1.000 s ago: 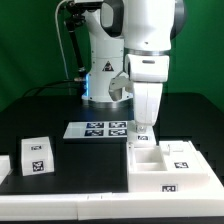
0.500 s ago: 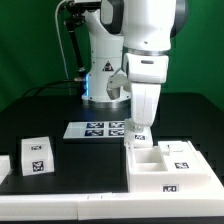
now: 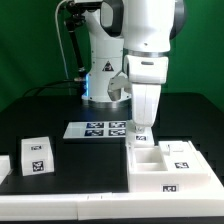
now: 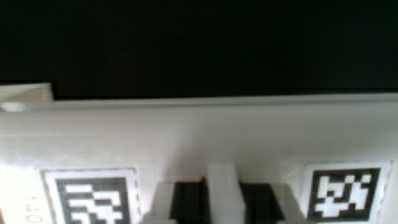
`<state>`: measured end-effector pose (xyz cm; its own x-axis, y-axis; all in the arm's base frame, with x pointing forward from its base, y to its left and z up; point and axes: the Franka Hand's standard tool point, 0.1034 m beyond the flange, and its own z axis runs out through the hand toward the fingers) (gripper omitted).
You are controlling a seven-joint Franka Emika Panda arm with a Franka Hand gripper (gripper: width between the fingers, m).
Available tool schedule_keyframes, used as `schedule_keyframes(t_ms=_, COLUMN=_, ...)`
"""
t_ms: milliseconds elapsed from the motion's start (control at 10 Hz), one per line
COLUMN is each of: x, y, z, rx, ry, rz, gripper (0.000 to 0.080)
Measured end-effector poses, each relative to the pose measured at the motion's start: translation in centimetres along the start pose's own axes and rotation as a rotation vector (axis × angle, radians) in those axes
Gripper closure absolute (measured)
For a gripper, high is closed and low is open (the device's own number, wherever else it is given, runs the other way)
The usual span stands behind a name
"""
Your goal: Assemble cabinet
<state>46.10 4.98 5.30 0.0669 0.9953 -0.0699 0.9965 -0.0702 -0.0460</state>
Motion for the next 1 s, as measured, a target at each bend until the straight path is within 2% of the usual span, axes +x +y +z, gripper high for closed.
schedule_keyframes(t_ms=100, x=-0.1, y=-0.1, z=0.1, rx=0.003, ry=-0.001, rz=0.000, gripper=0.0729)
schedule_keyframes(t_ms=200, x=0.2, y=0.2, z=-0.1, rx=-0.026, ry=0.013, rz=0.001, gripper=0.0729)
schedule_keyframes(t_ms=300, x=0.8, y=0.3, z=-0.2, rx=-0.089, ry=0.045, rz=0.003, gripper=0.0729)
schedule_keyframes(t_ms=400, x=1.1, y=0.0, z=-0.1, rx=-0.138, ry=0.075, rz=0.007, gripper=0.0729)
schedule_keyframes(t_ms=500, x=0.6, y=-0.4, z=0.2, rx=-0.103, ry=0.054, rz=0.007, gripper=0.0729)
schedule_keyframes(t_ms=1000, x=0.5, y=0.0, z=0.0, rx=-0.105, ry=0.052, rz=0.008, gripper=0.0729)
